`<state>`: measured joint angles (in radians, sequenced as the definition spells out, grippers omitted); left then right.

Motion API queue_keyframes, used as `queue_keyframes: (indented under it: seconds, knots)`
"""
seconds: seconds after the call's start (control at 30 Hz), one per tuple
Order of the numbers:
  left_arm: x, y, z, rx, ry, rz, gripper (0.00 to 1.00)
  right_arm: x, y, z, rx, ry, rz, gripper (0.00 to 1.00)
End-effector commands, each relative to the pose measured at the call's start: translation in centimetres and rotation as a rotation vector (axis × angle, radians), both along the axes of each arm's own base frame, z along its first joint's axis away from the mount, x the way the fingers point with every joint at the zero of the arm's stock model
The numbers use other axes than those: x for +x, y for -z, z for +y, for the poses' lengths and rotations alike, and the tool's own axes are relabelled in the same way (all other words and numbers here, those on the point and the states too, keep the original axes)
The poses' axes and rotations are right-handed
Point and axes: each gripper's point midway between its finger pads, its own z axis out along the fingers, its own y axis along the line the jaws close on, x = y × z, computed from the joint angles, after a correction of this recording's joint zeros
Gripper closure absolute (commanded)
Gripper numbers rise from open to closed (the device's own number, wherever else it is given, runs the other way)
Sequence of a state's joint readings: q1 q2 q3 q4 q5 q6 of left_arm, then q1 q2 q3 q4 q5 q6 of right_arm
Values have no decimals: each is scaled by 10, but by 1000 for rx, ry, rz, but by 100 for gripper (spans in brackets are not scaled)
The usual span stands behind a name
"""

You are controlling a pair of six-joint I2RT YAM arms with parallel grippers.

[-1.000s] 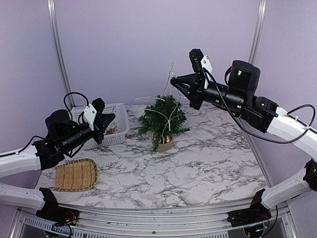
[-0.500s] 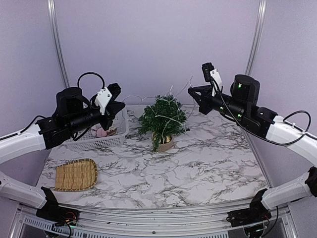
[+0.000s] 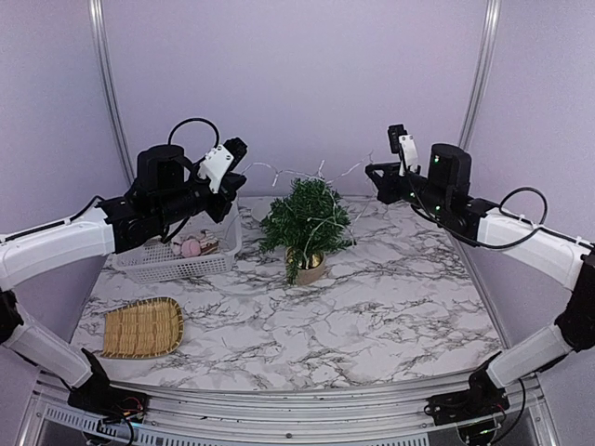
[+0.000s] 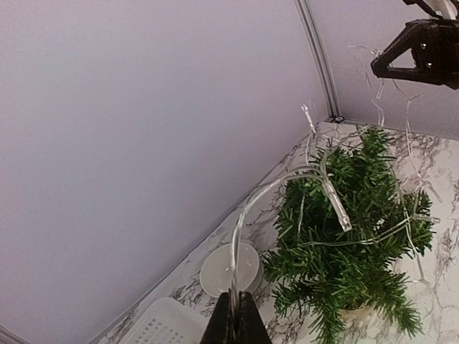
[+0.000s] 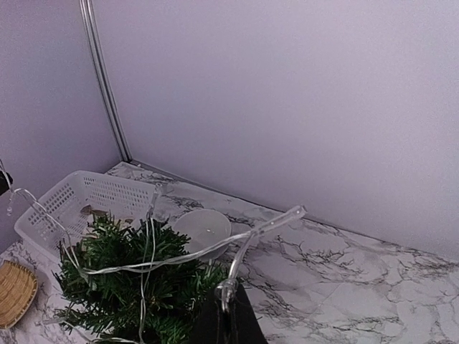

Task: Decorate the small christmas tree

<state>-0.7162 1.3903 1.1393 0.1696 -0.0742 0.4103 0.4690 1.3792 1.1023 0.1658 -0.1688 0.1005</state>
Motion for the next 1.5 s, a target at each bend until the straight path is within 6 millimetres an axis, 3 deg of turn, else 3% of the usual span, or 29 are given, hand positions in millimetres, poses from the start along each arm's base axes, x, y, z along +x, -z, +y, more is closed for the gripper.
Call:
queue_keyframes:
  seconds: [0.0, 0.23, 0.37, 0.63, 0.8, 0.97, 1.07, 1.2, 1.47]
  knots:
    - [31, -30, 17, -109, -114, -32, 100, 20, -37, 1, 73, -12, -85, 100]
    - [42, -47, 13, -163, -81, -61, 100, 34, -46, 1, 103, -18, -127, 100]
    - [59, -50, 19, -202, -117, -47, 100, 44, -45, 5, 116, -18, -125, 100]
    - [94, -26, 35, -195, -261, 10, 100, 79, -20, 26, 122, -47, -72, 99]
    - [102, -12, 61, -193, -376, 36, 100, 90, -7, 38, 135, -89, -41, 97]
    - [100, -5, 93, -220, -478, 65, 100, 93, -2, 48, 158, -133, -22, 93]
    - [100, 3, 107, -213, -524, 102, 100, 96, 2, 53, 163, -152, -3, 83]
    - [96, 9, 115, -194, -552, 130, 100, 96, 4, 55, 168, -164, 8, 69]
    - [72, -2, 120, -221, -510, 142, 100, 83, -13, 44, 145, -141, -32, 64]
